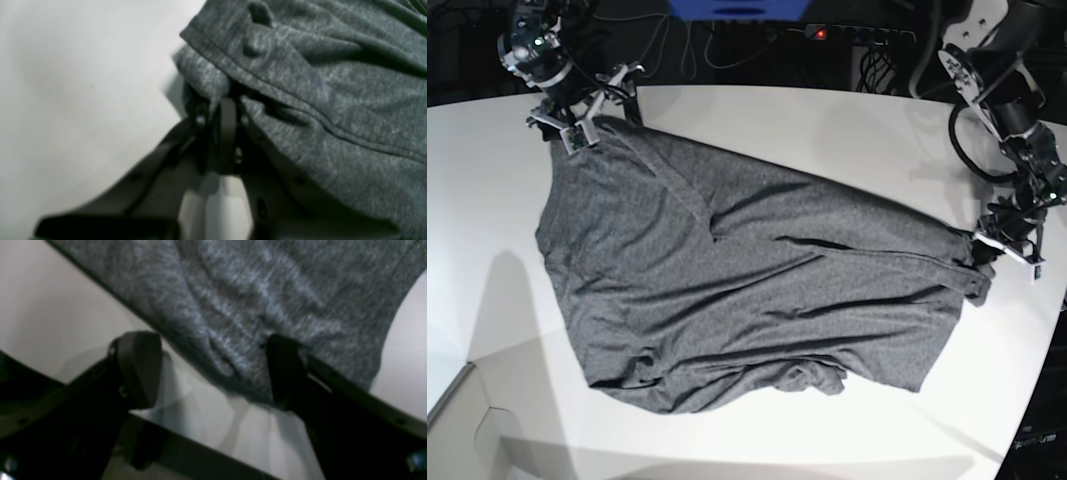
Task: Layout the t-shirt on the table in an organized manner, then fold the t-shirt properly
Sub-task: 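Pull the shirt edge back outward with both grippers, then stretch the shirt edge apart with both grippers to flatten it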
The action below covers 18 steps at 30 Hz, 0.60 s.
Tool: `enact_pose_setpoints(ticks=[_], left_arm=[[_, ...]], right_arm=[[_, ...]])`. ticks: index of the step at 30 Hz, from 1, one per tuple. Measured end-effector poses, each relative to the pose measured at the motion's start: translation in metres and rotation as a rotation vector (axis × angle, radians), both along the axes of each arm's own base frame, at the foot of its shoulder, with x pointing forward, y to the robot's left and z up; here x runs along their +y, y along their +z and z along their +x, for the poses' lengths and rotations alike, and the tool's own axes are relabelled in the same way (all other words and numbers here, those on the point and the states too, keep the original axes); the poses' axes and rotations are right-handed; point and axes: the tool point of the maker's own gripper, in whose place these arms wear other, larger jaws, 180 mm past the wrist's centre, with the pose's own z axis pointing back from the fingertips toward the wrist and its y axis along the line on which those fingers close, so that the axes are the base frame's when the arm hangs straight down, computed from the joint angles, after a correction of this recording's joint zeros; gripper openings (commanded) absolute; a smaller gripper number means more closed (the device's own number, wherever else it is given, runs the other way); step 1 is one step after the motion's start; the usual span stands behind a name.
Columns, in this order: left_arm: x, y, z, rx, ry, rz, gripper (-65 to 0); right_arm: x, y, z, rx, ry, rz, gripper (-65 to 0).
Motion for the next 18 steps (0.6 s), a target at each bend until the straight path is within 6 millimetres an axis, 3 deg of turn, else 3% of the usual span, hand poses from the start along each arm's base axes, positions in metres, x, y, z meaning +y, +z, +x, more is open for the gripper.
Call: enact_pose_setpoints(ticks=[2,9,11,18], left_arm=[[0.0,0.0,0.0,0.0,-0.001,0.002,-65.0],[0.003,0.001,-0.001,0.004,0.0,0.007,-65.0],[0.009,0.004,-0.005,0.008,-0.002,0.036,-65.0],[0.018,0.012,-0.025,0.058,-0.029,0.124,-65.0]], right_arm=[[-0.001,-0.001,0.001,-0.006,0.005,0.007,-25.2],[-0.008,-0.003,0.0,0.0,-0.004,0.001,-58.9],[-0.017,-0.003,-0.005,0.005,-0.036,-0.001,-65.0],[-0.034,-0.004,-0.019,0.02,-0.071,-0.021,-65.0]])
